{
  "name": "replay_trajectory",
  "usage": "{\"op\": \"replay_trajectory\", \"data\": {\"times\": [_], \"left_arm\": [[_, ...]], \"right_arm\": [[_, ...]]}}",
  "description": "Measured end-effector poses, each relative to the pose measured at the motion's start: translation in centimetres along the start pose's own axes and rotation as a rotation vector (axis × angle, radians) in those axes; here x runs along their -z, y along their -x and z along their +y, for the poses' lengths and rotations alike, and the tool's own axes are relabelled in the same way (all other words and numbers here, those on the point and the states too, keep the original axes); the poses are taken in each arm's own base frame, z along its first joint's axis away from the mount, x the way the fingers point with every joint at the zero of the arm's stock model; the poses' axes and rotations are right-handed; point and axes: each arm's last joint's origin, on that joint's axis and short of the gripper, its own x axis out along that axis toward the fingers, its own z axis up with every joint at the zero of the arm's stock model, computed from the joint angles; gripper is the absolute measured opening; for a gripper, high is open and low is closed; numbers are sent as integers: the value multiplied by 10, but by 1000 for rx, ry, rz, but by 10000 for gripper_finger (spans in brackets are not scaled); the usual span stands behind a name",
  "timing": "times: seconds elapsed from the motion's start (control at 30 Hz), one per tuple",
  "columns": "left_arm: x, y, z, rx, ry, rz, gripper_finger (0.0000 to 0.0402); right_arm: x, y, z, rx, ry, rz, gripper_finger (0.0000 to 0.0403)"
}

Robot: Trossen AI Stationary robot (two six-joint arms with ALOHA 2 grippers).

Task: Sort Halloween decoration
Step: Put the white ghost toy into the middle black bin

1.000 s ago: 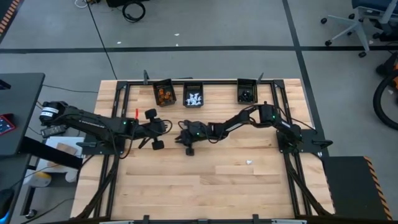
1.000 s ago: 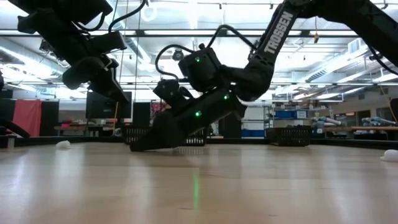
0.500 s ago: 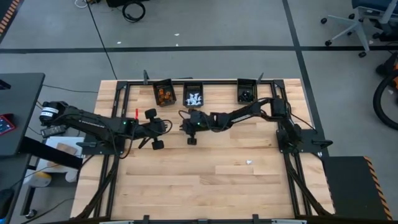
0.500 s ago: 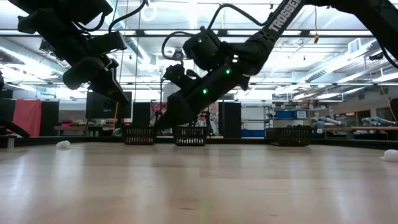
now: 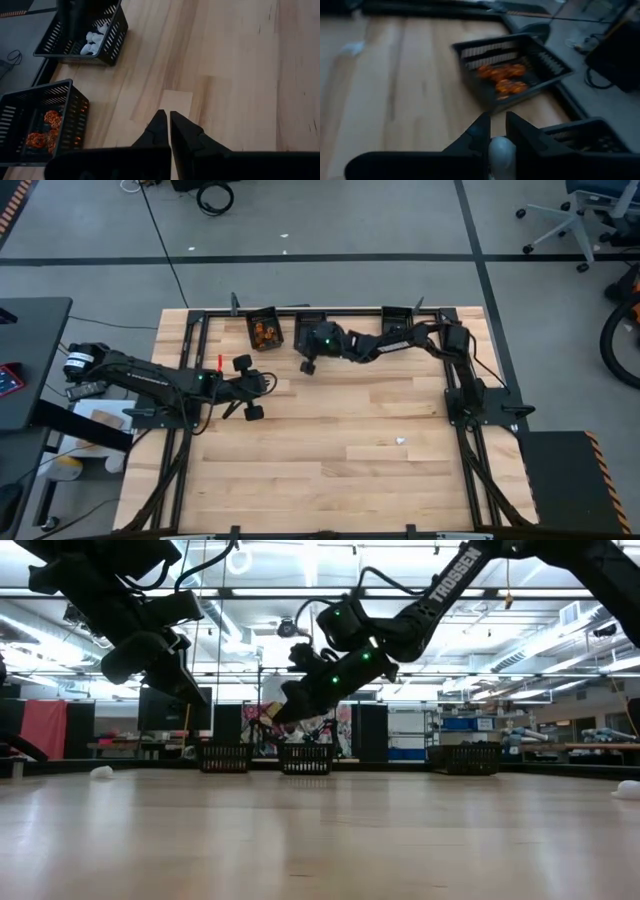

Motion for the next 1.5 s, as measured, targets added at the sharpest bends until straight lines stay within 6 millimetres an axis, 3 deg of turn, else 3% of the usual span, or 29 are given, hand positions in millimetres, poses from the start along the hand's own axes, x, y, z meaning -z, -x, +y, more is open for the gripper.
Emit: {"op": "replay_trajectory", "data": {"times": [0.33,0.67,1.13,1.3,1.5], "left_arm": [[0,0,0,-1,1,-1,0],[-2,0,0,0,8,-14,0],[-1,0,0,9,23,-5,0],[3,-1,2,39,118,37,17],[24,-1,7,28,256,263,89]], "right_arm": [[3,-1,-38,109,-267,-43,63],[2,-1,-40,111,-297,-49,69],[1,-1,-38,59,-278,-57,128],[-30,20,-35,-42,-239,-129,128],[-61,55,2,-137,-67,-89,127]]}}
